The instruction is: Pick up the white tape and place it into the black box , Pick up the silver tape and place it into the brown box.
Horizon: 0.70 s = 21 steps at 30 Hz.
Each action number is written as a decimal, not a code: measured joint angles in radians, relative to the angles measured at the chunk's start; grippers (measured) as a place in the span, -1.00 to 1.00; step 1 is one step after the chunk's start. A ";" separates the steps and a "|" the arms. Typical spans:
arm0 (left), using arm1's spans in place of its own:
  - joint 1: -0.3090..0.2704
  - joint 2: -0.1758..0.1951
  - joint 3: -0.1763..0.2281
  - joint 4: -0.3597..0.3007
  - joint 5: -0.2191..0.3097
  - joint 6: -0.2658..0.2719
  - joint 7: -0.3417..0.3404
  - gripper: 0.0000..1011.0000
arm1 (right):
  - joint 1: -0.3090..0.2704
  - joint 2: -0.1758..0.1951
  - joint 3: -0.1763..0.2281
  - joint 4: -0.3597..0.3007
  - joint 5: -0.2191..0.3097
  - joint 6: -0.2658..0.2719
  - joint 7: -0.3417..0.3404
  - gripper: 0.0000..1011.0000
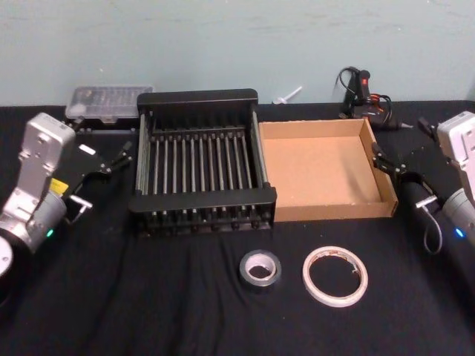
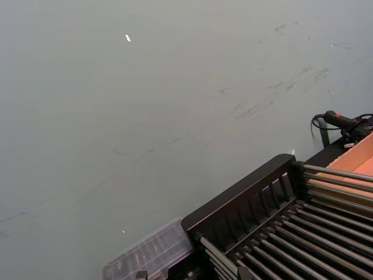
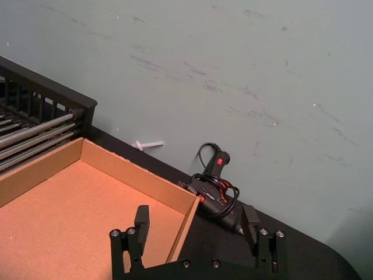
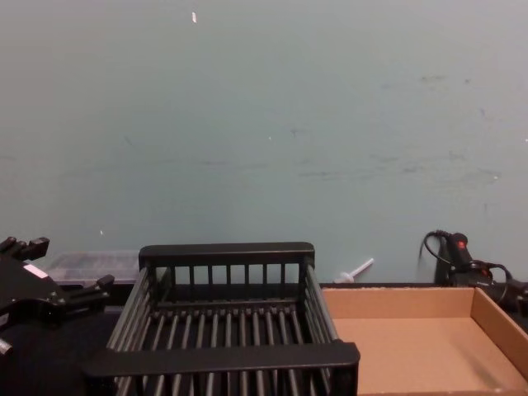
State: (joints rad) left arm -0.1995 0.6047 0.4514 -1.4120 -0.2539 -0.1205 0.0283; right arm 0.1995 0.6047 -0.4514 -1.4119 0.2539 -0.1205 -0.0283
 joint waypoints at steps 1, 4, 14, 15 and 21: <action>0.000 0.000 0.000 0.000 0.000 0.000 0.000 0.98 | 0.000 0.000 0.000 0.000 0.000 0.000 0.000 0.98; 0.000 0.000 0.000 0.000 0.000 0.000 0.000 0.98 | 0.000 0.000 0.000 0.000 0.000 0.000 0.000 0.98; 0.000 0.000 0.000 0.000 0.000 0.000 0.000 0.98 | 0.000 0.000 0.000 0.000 0.000 0.000 0.000 0.98; 0.000 0.000 0.000 0.000 0.000 0.000 0.000 0.98 | 0.000 0.000 0.000 0.000 0.000 0.000 0.000 0.98; 0.000 0.000 0.000 0.000 0.000 0.000 0.000 0.98 | 0.000 0.000 0.000 0.000 0.000 0.000 0.000 0.98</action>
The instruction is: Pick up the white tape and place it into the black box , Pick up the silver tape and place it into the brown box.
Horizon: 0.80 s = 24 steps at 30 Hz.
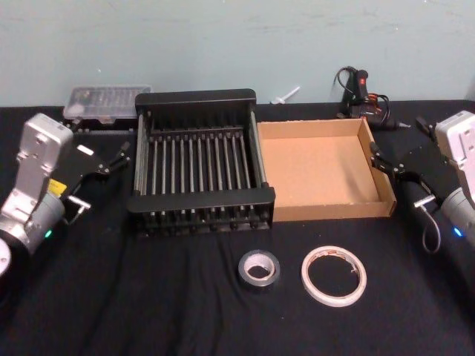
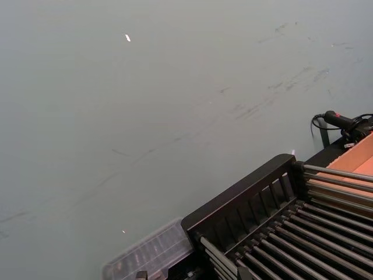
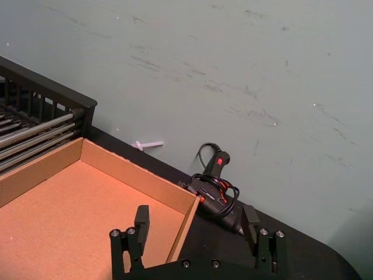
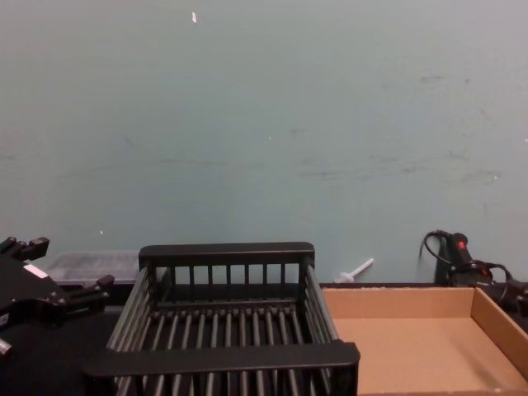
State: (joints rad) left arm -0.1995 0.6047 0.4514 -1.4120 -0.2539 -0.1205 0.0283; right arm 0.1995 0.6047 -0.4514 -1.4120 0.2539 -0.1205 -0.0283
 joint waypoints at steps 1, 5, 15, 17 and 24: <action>0.000 0.000 0.000 0.000 0.000 0.000 0.000 0.98 | 0.000 0.000 0.000 0.000 0.000 0.000 0.000 0.98; 0.000 0.000 0.000 0.000 0.000 0.000 0.000 0.98 | -0.006 -0.006 0.012 -0.001 0.001 -0.001 0.010 0.98; 0.000 0.000 0.000 0.000 0.000 0.000 0.000 0.98 | -0.059 -0.003 0.054 -0.058 0.030 0.008 0.043 0.98; 0.000 0.000 0.000 0.000 0.000 0.000 0.000 0.98 | -0.074 0.000 0.061 -0.076 0.040 0.016 0.049 0.98; 0.000 0.000 0.000 0.000 0.000 0.000 0.000 0.98 | -0.158 0.025 0.097 -0.179 0.094 0.088 0.084 0.98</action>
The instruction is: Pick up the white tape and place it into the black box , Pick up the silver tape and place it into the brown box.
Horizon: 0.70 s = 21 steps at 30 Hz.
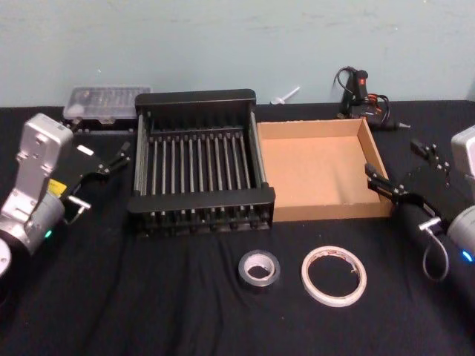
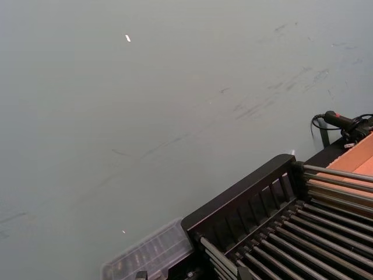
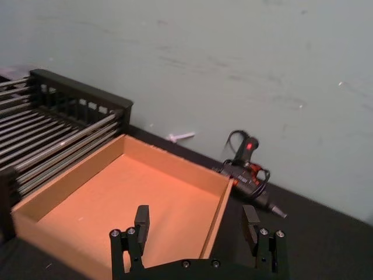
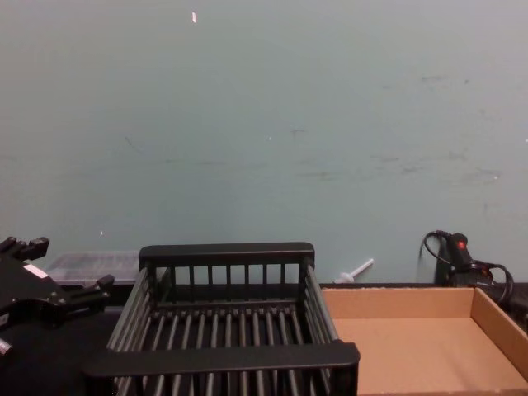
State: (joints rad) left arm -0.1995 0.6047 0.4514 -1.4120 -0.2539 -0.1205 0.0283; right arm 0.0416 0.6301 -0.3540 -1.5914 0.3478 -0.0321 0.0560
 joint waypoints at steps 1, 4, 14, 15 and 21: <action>0.000 0.000 0.000 0.000 0.000 0.000 0.000 0.98 | -0.007 0.003 0.003 -0.010 0.005 0.009 0.003 0.98; 0.000 0.000 0.000 0.000 0.000 0.000 0.000 0.98 | -0.040 0.018 0.015 -0.055 0.020 0.039 0.019 0.98; 0.000 0.000 0.000 0.000 0.000 0.000 0.000 0.98 | -0.133 0.062 0.047 -0.174 0.063 0.111 0.082 0.98; 0.000 0.000 0.000 0.000 0.000 0.000 0.000 0.98 | -0.140 0.065 0.048 -0.182 0.064 0.116 0.087 0.98; 0.000 0.000 0.000 0.000 0.000 0.000 0.000 0.98 | -0.174 0.079 0.049 -0.224 0.069 0.186 0.112 0.98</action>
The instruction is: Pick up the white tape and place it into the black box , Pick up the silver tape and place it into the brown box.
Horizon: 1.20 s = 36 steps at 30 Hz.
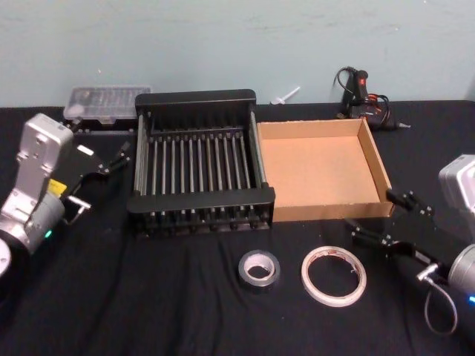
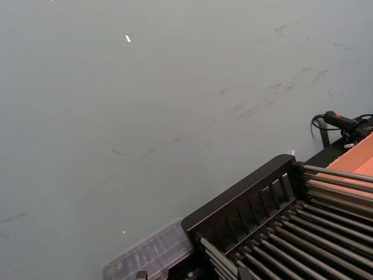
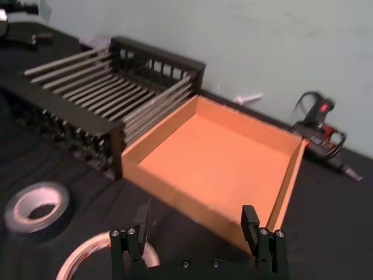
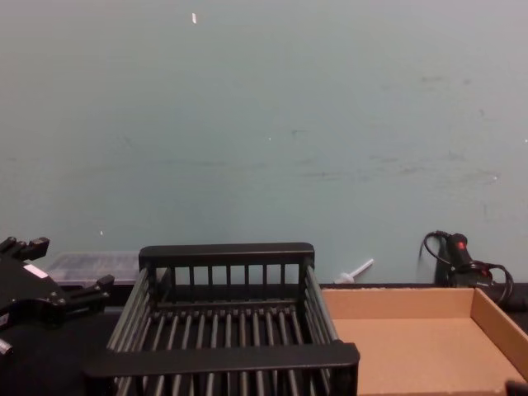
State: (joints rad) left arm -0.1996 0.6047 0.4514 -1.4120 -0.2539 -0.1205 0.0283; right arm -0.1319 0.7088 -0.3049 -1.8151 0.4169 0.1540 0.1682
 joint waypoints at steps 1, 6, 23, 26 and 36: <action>0.000 0.000 0.000 0.000 0.000 0.000 0.000 0.98 | -0.003 0.001 0.000 -0.004 0.000 0.011 0.002 0.98; 0.000 0.000 0.000 0.000 0.000 0.000 0.000 0.98 | -0.018 0.004 0.003 -0.029 0.002 0.081 0.009 0.98; 0.000 0.000 0.000 0.000 0.000 0.000 0.000 0.98 | -0.031 -0.017 0.015 -0.037 0.012 0.237 0.040 0.98; 0.000 0.000 0.000 0.000 0.000 0.000 0.000 0.98 | -0.029 -0.022 0.014 -0.035 0.006 0.256 0.046 0.98; 0.000 0.000 0.000 0.000 0.000 0.000 0.000 0.98 | -0.027 -0.042 0.014 -0.027 -0.013 0.291 0.063 0.98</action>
State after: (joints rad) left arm -0.1995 0.6047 0.4514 -1.4120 -0.2539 -0.1205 0.0283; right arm -0.1588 0.6664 -0.2909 -1.8425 0.4036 0.4450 0.2310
